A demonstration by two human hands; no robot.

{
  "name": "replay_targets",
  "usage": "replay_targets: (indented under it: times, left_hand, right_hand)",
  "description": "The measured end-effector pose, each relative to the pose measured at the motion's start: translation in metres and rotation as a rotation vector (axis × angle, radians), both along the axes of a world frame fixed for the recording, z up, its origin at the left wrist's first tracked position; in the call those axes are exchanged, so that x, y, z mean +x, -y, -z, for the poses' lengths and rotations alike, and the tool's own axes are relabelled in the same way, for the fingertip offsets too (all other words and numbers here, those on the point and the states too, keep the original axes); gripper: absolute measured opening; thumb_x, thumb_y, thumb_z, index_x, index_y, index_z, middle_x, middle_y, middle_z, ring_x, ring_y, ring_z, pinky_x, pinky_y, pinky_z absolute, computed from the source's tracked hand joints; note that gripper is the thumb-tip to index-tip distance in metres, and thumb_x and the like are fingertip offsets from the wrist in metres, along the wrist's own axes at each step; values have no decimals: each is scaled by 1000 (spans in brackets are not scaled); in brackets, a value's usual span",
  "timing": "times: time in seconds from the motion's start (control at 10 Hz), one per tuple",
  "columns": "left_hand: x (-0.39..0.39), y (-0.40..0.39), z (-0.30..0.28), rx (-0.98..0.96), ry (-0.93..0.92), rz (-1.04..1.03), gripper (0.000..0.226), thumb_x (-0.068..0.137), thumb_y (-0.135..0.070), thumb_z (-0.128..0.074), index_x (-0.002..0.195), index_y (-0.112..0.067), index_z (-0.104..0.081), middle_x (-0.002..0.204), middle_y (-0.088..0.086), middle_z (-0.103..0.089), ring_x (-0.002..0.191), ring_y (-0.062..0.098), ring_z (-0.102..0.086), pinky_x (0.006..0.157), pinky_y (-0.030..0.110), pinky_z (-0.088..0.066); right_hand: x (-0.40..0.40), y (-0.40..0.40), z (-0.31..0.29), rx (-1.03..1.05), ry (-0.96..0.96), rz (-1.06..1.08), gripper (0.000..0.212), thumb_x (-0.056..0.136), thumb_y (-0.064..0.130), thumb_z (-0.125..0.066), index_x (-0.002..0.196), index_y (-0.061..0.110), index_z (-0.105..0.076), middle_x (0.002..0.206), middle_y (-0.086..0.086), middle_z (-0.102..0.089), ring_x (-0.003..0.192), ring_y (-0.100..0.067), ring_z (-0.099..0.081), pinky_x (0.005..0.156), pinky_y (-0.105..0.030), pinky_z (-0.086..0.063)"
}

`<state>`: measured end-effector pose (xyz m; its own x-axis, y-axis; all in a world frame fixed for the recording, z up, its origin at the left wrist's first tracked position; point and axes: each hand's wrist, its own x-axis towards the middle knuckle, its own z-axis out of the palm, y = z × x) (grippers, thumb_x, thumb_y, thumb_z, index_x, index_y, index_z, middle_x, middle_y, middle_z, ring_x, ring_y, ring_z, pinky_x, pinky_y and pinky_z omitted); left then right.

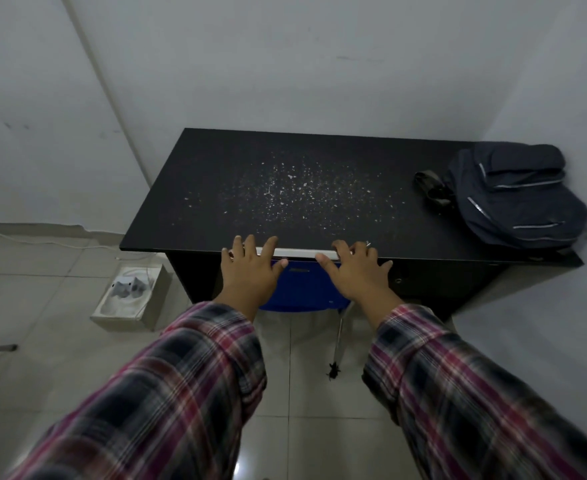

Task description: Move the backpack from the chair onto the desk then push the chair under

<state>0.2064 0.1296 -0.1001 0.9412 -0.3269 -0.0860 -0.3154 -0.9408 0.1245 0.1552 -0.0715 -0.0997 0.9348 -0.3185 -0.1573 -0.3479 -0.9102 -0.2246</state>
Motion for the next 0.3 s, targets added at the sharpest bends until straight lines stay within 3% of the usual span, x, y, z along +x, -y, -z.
replay_targets:
  times: [0.1, 0.3]
  left_hand:
    - [-11, -1, -13, 2, -54, -3, 68, 95, -61, -16, 153, -28, -6, 164, 13, -7, 151, 34, -2, 120, 56, -7]
    - [-28, 6, -64, -40, -26, 1, 80, 92, -66, -14, 154, -17, -5, 164, 14, -3, 151, 32, 2, 121, 55, -3]
  right_hand:
    - [-9, 4, -15, 29, -17, -8, 75, 89, 73, -16, 151, 30, -20, 157, -10, -29, 146, -35, -22, 112, -72, -10]
    - [-23, 28, -65, 58, 4, 4, 87, 88, 74, -16, 155, 18, -14, 164, -7, -12, 152, -25, -6, 117, -64, 1]
